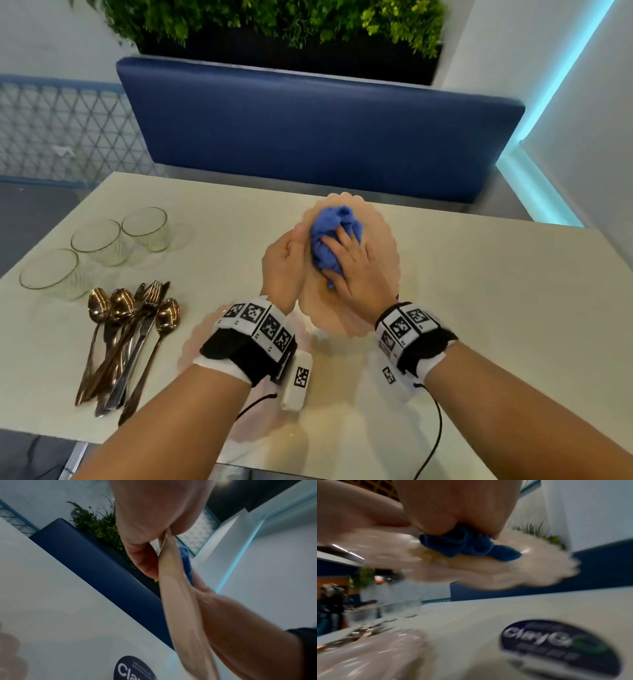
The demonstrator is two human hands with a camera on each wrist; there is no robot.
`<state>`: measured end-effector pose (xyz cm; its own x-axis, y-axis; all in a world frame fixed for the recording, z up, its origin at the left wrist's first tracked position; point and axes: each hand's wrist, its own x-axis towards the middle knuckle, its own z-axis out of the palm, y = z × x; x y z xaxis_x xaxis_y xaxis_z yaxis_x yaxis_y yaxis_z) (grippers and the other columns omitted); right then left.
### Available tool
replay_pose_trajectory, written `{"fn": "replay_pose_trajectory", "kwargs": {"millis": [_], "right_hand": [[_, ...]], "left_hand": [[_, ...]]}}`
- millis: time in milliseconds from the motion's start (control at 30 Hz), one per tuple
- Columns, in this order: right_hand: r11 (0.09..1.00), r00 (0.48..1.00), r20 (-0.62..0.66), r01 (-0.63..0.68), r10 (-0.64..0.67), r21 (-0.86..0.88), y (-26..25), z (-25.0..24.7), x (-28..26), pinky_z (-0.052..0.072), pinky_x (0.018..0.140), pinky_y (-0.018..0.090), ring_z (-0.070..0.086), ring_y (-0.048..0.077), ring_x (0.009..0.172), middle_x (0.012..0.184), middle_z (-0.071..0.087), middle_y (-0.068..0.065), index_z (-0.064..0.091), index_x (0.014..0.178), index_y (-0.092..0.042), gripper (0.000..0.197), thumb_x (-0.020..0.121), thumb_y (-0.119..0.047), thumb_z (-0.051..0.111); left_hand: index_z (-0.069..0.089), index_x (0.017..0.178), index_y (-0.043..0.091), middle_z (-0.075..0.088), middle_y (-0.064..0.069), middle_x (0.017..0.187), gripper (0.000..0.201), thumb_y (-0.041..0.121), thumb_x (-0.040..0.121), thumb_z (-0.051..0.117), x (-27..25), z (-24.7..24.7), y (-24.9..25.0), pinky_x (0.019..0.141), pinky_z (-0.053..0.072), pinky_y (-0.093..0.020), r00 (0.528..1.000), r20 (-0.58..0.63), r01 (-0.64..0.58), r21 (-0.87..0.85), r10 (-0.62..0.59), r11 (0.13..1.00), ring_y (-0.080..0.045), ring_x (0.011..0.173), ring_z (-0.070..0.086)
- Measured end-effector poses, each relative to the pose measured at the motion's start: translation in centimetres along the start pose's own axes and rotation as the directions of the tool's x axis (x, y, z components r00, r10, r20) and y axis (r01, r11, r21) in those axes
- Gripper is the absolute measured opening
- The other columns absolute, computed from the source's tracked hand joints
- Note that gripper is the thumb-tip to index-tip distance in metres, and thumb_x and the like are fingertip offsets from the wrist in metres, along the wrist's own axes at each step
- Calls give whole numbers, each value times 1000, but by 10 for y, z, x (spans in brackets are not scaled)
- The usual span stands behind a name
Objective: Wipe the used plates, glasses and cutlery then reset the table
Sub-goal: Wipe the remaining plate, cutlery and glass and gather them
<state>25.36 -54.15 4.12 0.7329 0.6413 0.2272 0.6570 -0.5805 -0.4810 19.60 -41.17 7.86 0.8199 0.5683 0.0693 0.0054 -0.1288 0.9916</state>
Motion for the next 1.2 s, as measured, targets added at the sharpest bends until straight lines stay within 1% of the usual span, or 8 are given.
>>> {"fn": "replay_pose_trajectory", "kwargs": {"millis": [133, 267, 367, 533, 600, 767, 1000, 1200], "right_hand": [[985, 985, -46, -169, 169, -12, 34, -14, -14, 10, 118, 45, 17, 22, 145, 157, 20, 2, 34, 143, -16, 63, 88, -47, 27], [927, 984, 45, -176, 170, 331, 6, 25, -81, 35, 109, 45, 43, 31, 131, 147, 38, 6, 43, 134, -16, 50, 88, -35, 35], [886, 995, 91, -69, 30, 458, -38, 42, -102, 37, 105, 30, 48, 17, 122, 134, 47, 1, 39, 124, -32, 39, 85, -28, 37], [809, 992, 127, -54, -25, 585, -66, 25, -79, 43, 80, 10, 55, 2, 90, 104, 59, 1, 53, 117, -13, 36, 85, -27, 46], [745, 988, 144, -130, 46, 654, -74, 11, -71, 47, 67, 10, 59, 6, 79, 99, 62, 1, 53, 115, -18, 23, 91, -19, 50], [614, 941, -35, -192, 338, 766, -85, -7, -49, 49, 74, 23, 61, 11, 87, 101, 62, 3, 54, 114, -10, 18, 98, -14, 45], [578, 912, 17, -274, 410, 769, -134, 11, -37, 52, 55, 27, 62, 9, 68, 90, 59, -1, 53, 113, -11, 18, 98, -20, 47], [711, 902, -45, -307, 429, 632, -154, 35, -40, 51, 68, 17, 61, 15, 95, 115, 56, 4, 53, 119, -16, 28, 92, -22, 58]], "left_hand": [[37, 50, 19, 36, 12, 42, 52, 35, 100, 38, -9, -12, 11, 43, 29, -15, 988, -132, 55, -156, -76, 986, -5, 43, 32], [41, 57, 12, 37, 3, 52, 50, 37, 100, 36, -16, -23, 3, 46, 32, -17, 969, -218, 74, -180, -114, 981, -9, 50, 33], [58, 67, 9, 51, -3, 61, 48, 39, 99, 37, -19, -31, -9, 59, 42, -22, 943, -270, 140, -212, -196, 967, -13, 60, 44], [67, 101, 9, 66, -10, 106, 44, 41, 98, 36, -27, -62, -41, 92, 47, -33, 869, -372, 286, -164, -327, 944, -24, 101, 59], [63, 115, 10, 64, -11, 114, 46, 41, 99, 32, -29, -82, -53, 100, 44, -42, 877, -354, 313, -87, -323, 946, -29, 108, 58], [54, 122, 7, 58, -10, 115, 44, 36, 101, 28, -37, -141, -78, 94, 41, -37, 918, -285, 338, 197, -276, 920, -25, 106, 52], [48, 128, 8, 58, -14, 124, 43, 35, 101, 30, -56, -173, -99, 95, 40, -40, 929, -183, 368, 372, -322, 852, -32, 115, 54], [43, 135, 2, 43, -21, 136, 46, 30, 98, 38, -51, -189, -116, 103, 38, -39, 930, 1, 275, 661, -367, 699, -32, 121, 48]]}}
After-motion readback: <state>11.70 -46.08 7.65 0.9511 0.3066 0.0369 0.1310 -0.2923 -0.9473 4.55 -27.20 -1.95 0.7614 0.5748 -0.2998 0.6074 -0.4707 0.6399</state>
